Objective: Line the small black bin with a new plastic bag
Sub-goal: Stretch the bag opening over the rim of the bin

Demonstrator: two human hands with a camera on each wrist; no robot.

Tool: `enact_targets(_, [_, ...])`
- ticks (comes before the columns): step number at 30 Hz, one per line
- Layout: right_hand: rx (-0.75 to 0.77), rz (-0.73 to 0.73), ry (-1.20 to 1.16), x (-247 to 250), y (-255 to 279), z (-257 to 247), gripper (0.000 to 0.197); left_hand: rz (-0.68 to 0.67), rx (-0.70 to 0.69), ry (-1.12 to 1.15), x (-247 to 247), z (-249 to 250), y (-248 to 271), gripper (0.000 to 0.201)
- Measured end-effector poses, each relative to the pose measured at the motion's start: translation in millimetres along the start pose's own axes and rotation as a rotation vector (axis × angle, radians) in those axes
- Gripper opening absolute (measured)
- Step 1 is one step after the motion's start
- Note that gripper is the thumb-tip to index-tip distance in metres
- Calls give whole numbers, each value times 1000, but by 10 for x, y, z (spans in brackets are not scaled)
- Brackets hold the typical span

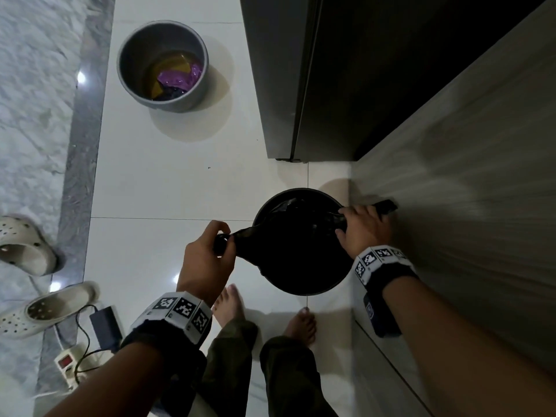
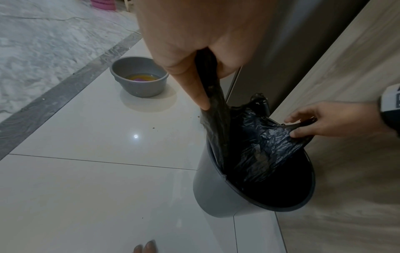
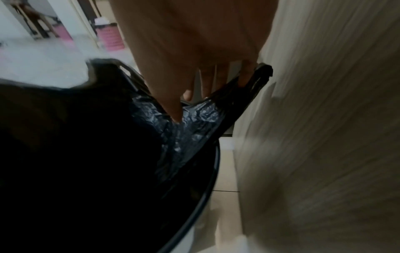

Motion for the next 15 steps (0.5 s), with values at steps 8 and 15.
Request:
enact_targets(8, [-43, 5, 41, -114, -100, 180, 13, -33, -111, -166, -13, -23, -98, 27])
enact_targets(15, [-65, -33, 78, -131, 151, 253, 11, -27, -22, -395, 6, -178, -563, 33])
Point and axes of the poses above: each hand's wrist, its own y-axis away from the middle knuckle, its own x-axis out of the back of the hand, z = x × y, the point moved 7 cm from there along -y, towards the middle knuckle, and after that the axes turned 13 degrees about y, right-handed, at the moved point
